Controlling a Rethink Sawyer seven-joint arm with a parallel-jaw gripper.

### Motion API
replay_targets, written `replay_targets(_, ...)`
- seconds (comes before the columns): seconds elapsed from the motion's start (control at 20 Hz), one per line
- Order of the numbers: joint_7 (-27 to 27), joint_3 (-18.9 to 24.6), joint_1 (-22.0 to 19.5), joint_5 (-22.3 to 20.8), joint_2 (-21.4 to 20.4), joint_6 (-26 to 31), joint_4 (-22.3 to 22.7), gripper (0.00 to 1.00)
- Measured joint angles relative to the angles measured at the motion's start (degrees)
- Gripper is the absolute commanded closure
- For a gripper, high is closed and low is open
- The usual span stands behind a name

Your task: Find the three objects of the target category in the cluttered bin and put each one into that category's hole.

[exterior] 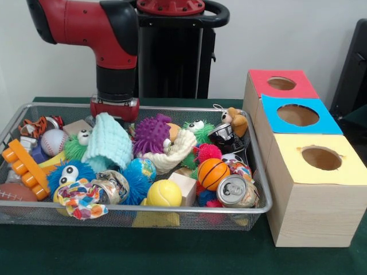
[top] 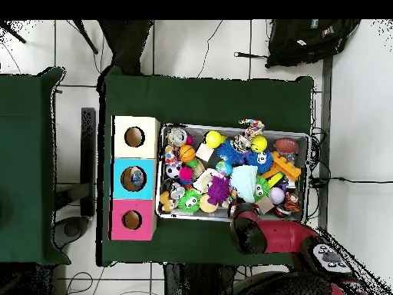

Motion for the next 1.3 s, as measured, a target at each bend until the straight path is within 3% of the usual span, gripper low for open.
replay_targets(1.2, 0.0, -1.1, 1.9, 0.0, -1.2, -0.2, 2.1, 0.0)
replay_targets(1.25, 0.0, -1.0, 1.6, 0.0, -1.4, -0.1, 2.5, 1.0)
replay_targets(1.3, 0.0, -1.0, 1.5, 0.0, -1.4, 0.1, 2.6, 1.0)
